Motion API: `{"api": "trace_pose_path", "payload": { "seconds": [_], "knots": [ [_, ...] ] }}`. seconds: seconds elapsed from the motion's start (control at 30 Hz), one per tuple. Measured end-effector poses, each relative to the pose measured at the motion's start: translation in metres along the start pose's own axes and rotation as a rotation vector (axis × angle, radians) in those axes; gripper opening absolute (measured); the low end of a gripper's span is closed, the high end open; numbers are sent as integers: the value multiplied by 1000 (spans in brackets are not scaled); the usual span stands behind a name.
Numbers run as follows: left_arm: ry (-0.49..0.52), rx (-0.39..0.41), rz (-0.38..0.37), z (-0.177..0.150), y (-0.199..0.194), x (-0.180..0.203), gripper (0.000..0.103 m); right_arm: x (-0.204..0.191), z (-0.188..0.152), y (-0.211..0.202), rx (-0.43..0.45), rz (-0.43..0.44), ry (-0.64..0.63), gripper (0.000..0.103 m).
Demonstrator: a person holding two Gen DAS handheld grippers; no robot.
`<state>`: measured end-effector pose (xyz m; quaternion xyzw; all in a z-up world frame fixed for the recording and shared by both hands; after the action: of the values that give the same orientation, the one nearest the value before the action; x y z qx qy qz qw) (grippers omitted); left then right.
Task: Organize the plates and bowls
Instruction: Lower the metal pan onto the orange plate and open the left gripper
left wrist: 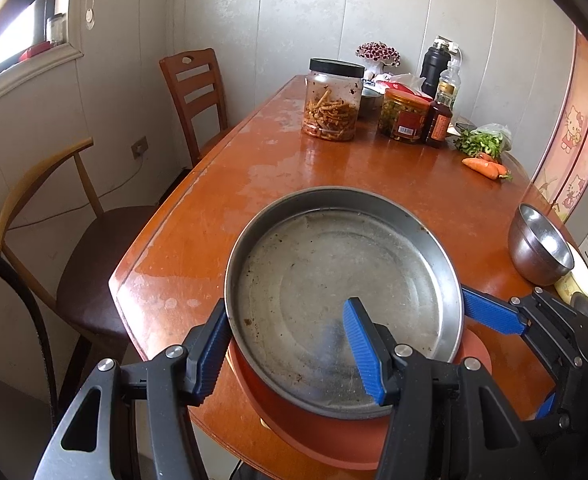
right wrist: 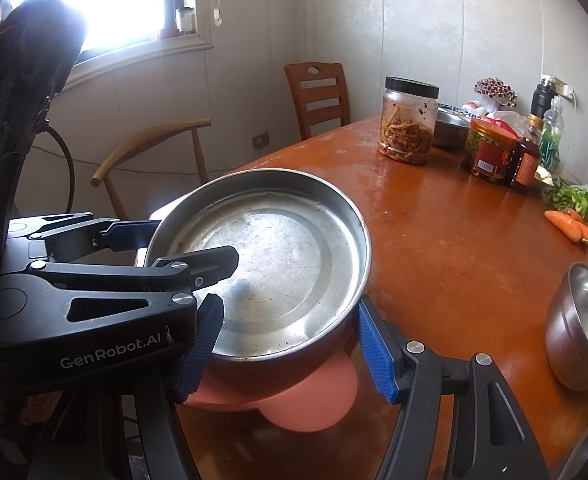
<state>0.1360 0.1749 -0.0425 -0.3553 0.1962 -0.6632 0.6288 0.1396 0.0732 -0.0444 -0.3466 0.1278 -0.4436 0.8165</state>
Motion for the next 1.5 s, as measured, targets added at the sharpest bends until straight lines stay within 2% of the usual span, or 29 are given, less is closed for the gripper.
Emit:
{"api": "trace_pose_path", "payload": {
  "seconds": [0.1,0.8,1.5],
  "knots": [
    [-20,2,-20,-2,-1,-4,56,-2,-2,-4,10,4,-5,69],
    [-45,-1,-37,-12,-10,-4,56,10,-7,-14,6,12,34,69],
    [-23,37,6,-12,-32,18,60,34,-9,-47,52,-53,97,73]
  ]
}}
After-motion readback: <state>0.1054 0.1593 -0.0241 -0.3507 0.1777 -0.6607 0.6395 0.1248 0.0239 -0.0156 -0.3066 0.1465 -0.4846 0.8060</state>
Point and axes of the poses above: each gripper's, at about its wrist camera, not at the fingertips, and y roughly the way its jaws point, x to its right, z to its top, the point moved 4 cm from there along y, roughly the way its jaws point, and after that the axes turned 11 degrees about -z, right-handed, at the moved point
